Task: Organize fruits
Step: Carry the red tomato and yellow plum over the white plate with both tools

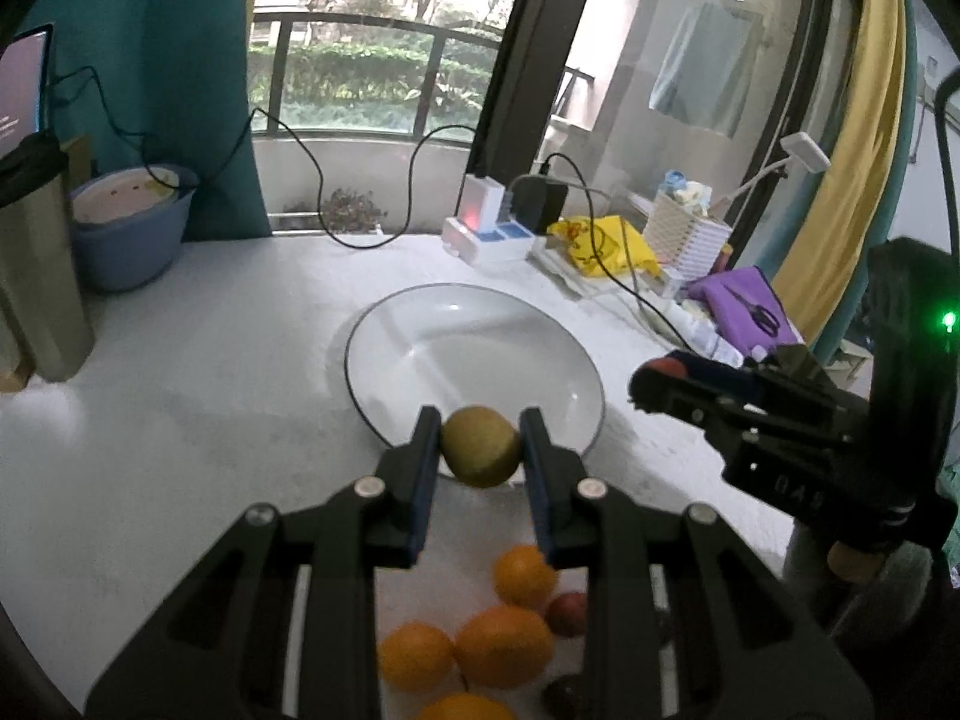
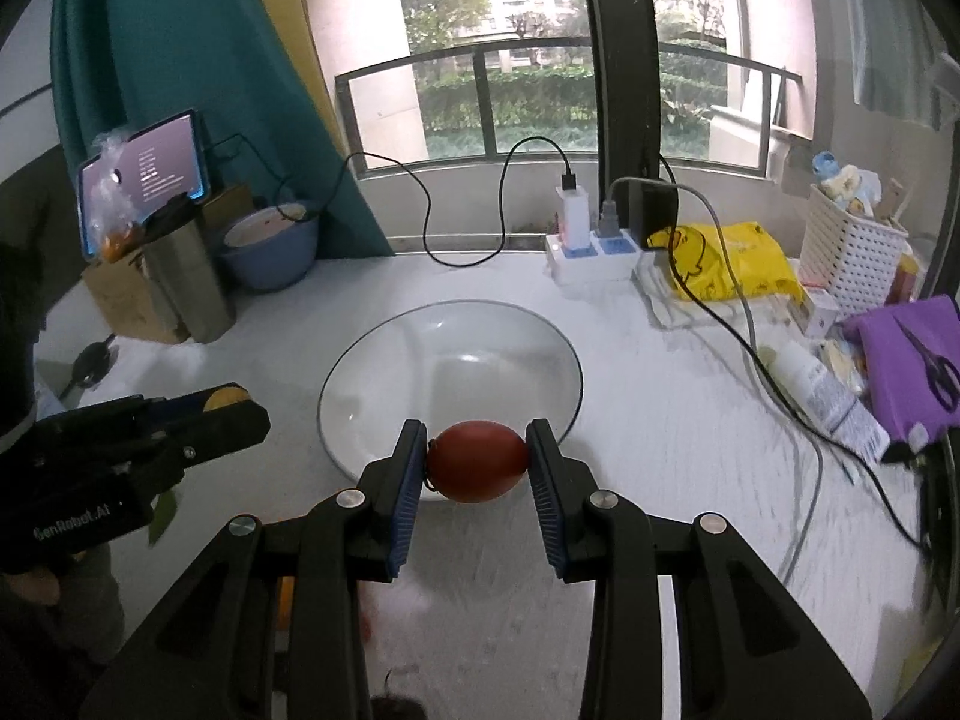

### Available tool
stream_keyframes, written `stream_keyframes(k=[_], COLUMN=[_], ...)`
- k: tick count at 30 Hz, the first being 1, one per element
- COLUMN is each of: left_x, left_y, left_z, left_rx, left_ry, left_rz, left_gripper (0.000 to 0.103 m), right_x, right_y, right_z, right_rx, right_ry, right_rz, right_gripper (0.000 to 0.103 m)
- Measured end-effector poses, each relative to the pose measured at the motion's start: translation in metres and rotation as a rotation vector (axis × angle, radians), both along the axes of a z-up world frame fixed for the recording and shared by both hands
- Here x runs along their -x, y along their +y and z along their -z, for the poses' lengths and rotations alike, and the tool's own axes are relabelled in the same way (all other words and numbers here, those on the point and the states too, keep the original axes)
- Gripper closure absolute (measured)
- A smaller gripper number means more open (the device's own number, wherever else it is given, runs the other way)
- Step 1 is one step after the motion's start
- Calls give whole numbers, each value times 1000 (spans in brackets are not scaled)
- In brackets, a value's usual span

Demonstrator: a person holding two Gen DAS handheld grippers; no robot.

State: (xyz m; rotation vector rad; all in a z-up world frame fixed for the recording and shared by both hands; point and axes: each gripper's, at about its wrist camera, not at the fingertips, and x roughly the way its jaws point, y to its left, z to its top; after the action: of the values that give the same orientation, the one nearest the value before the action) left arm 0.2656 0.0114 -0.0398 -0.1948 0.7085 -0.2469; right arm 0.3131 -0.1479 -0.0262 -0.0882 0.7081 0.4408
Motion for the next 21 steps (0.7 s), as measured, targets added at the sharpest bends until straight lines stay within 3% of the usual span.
stream_keyframes(k=[21], left_x=[-93], left_y=[13], left_z=[24], left_rx=[8], left_ry=[22], left_rz=[6], left_gripper=[75], right_x=[-90], right_y=[25], right_z=[35], right_rx=[-12], right_ry=[72], right_rz=[-1], right_gripper=[67])
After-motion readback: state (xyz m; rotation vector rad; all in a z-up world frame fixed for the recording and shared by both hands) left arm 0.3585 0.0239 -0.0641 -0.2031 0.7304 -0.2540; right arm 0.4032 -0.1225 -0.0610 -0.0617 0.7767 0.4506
